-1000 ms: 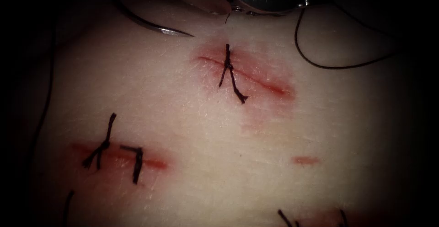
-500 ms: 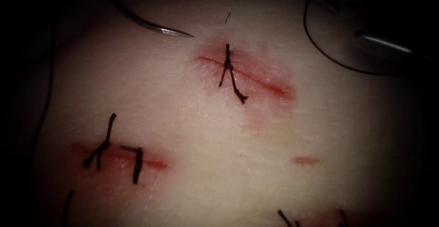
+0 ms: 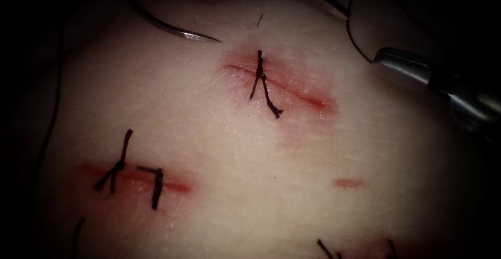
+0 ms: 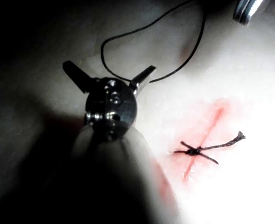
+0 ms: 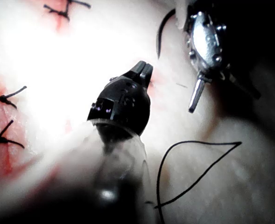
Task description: Wound Closure
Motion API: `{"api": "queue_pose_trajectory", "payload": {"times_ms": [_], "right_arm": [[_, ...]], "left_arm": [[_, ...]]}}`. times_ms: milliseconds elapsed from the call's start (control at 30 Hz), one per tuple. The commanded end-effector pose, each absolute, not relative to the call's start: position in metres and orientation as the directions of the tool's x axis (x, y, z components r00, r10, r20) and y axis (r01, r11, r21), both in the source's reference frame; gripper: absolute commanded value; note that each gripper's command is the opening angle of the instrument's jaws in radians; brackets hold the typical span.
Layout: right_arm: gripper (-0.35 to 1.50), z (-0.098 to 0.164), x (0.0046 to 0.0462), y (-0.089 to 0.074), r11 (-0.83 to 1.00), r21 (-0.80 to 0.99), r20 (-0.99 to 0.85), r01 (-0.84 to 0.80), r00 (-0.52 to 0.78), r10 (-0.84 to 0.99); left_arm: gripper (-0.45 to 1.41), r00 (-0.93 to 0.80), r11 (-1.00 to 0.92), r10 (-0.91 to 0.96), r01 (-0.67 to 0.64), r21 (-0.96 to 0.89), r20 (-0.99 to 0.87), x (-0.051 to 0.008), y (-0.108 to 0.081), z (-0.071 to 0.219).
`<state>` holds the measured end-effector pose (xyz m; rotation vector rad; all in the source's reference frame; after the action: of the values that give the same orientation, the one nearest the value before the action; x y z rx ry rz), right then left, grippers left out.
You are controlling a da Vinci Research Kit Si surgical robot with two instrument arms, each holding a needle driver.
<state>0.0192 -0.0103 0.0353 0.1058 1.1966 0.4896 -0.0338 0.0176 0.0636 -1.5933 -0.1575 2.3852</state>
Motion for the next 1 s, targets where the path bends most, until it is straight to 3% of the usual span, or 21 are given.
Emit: {"api": "queue_pose_trajectory", "payload": {"times_ms": [33,100,167,300,467,533,633,767,1000], "right_arm": [[-0.35,0.036,0.0203,-0.010,0.896,0.335,-0.869,-0.292,0.272,0.413],[-0.30,0.036,0.0208,-0.010,0.904,0.344,-0.868,-0.255,0.280,0.409],[-0.01,0.037,0.0211,-0.011,0.911,0.345,-0.875,-0.228,0.274,0.400],[0.31,0.038,0.0211,-0.011,0.925,0.334,-0.892,-0.183,0.257,0.373],[0.52,0.039,0.0205,-0.012,0.932,0.311,-0.897,-0.185,0.268,0.353],[0.52,0.040,0.0202,-0.012,0.933,0.308,-0.899,-0.189,0.264,0.350],[0.52,0.040,0.0200,-0.011,0.936,0.295,-0.903,-0.194,0.266,0.339],[0.52,0.040,0.0202,-0.011,0.945,0.259,-0.912,-0.198,0.274,0.307],[0.51,0.040,0.0204,-0.011,0.951,0.234,-0.916,-0.201,0.283,0.285]], "left_arm": [[1.21,-0.343,-0.953,0.296,-0.164,-0.253,-0.892,-0.0338,0.017,0.064],[1.18,-0.316,-0.947,0.317,-0.162,-0.278,-0.894,-0.0326,0.017,0.063],[1.13,-0.295,-0.947,0.316,-0.157,-0.281,-0.901,-0.0315,0.016,0.063],[0.96,-0.239,-0.951,0.302,-0.141,-0.275,-0.923,-0.0297,0.013,0.061],[0.73,-0.233,-0.956,0.286,-0.130,-0.262,-0.930,-0.0285,0.009,0.059],[0.69,-0.245,-0.965,0.252,-0.135,-0.225,-0.936,-0.0284,0.007,0.058],[0.47,-0.290,-0.979,0.188,-0.126,-0.158,-0.938,-0.0287,0.005,0.057],[0.37,-0.395,-0.997,0.055,-0.074,-0.028,-0.917,-0.0296,0.003,0.056],[0.39,-0.524,-0.999,-0.007,-0.033,0.029,-0.852,-0.0298,0.002,0.056]]}}
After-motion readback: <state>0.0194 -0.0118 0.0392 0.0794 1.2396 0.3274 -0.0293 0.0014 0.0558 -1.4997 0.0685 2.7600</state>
